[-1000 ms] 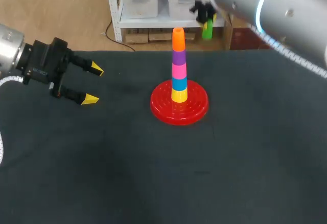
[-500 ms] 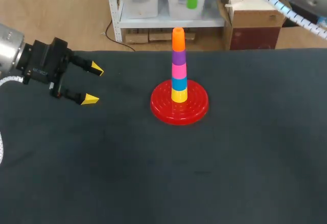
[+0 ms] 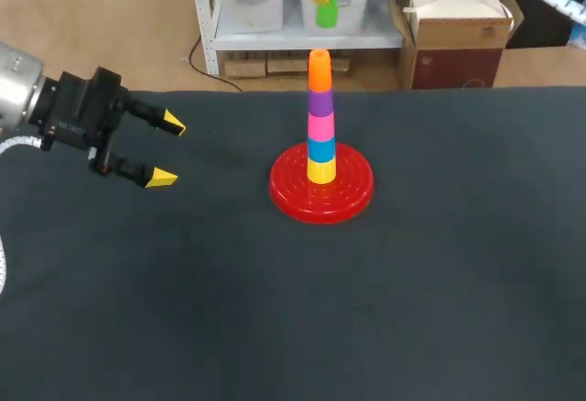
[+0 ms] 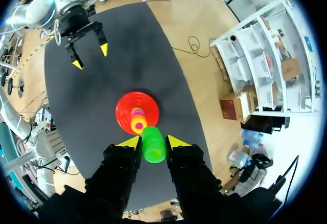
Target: Pick up and stack the cylinders on the red base in this order: pink,purple,orange,green
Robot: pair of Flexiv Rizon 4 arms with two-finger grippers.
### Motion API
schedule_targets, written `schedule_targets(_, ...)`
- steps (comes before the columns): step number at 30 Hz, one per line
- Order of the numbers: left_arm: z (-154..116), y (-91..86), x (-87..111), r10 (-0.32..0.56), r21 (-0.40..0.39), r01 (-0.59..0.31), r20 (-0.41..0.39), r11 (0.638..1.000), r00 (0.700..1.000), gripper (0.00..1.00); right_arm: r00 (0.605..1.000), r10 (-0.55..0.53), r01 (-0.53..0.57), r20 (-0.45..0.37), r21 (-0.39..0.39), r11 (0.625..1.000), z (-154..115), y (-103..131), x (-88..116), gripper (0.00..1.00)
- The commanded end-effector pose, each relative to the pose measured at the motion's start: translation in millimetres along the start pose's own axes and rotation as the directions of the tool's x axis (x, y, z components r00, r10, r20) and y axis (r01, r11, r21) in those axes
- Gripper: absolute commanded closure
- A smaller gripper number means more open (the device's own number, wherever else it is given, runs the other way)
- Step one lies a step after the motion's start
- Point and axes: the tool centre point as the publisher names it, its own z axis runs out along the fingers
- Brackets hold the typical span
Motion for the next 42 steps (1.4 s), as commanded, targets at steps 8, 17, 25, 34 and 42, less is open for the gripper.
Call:
schedule_targets(8,0,-1.4,0.0,0.000,-0.004,0.000,-0.001,1.000,1.000,0.00,0.975,-0.020,0.033,0.220,-0.060,0.998,4,17,3,1.00)
schedule_targets(17,0,-1.4,0.0,0.000,-0.004,0.000,-0.001,1.000,1.000,0.00,0.989,-0.025,0.041,0.148,-0.106,0.994,8,23,13,1.00)
schedule_targets(25,0,-1.4,0.0,0.000,-0.004,0.000,-0.001,1.000,1.000,0.00,0.991,-0.026,0.042,0.130,-0.127,0.991,24,22,11,1.00)
schedule_targets(34,0,-1.4,0.0,0.000,-0.004,0.000,-0.001,1.000,1.000,0.00,0.992,-0.040,0.055,0.120,-0.122,0.991,33,17,7,1.00)
schedule_targets(42,0,-1.4,0.0,0.000,-0.004,0.000,-0.001,1.000,1.000,0.00,0.994,-0.062,0.072,0.088,-0.111,0.991,39,10,2,1.00)
